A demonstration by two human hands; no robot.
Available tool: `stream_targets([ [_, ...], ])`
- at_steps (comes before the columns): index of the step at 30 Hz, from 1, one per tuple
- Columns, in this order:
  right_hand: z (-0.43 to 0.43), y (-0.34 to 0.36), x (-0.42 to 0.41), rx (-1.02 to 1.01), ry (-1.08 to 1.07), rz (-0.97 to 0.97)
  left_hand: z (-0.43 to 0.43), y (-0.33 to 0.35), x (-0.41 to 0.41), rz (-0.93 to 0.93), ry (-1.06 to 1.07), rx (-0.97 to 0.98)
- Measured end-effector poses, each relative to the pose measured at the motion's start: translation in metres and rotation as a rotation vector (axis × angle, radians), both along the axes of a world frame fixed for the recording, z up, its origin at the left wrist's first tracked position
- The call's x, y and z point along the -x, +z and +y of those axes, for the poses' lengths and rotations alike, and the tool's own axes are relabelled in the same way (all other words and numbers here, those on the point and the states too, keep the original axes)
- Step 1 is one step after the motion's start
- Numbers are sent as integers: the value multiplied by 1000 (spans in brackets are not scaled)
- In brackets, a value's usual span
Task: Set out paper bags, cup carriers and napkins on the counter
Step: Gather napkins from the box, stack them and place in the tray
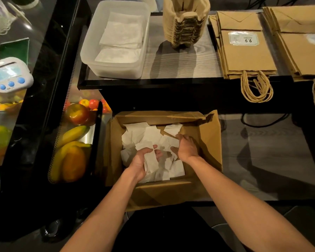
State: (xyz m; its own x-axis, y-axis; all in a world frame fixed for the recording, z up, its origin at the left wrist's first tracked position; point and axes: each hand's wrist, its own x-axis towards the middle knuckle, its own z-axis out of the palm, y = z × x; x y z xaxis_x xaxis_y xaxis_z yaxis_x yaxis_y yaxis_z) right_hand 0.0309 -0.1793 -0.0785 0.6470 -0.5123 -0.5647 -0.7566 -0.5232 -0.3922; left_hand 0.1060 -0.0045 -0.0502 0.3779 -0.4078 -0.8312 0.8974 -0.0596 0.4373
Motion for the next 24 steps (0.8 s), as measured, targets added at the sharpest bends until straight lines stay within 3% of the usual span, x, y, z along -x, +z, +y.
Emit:
stream_targets([
  [3,4,-14,-3,30,4,24,-2,0,-1,-6,7,-44],
  [10,9,-14,2,-243,-191,26,-2,-5,-2,14,47,-107],
  [15,0,32,19,-355,-357,-164,-11,-2,-3,28,59,-75],
  [21,-15,70,38,-822,-599,-501,-33,9,7,8,9,7],
  [24,-8,72,35,-780,-531,-445,-45,14,17,31,-9,93],
])
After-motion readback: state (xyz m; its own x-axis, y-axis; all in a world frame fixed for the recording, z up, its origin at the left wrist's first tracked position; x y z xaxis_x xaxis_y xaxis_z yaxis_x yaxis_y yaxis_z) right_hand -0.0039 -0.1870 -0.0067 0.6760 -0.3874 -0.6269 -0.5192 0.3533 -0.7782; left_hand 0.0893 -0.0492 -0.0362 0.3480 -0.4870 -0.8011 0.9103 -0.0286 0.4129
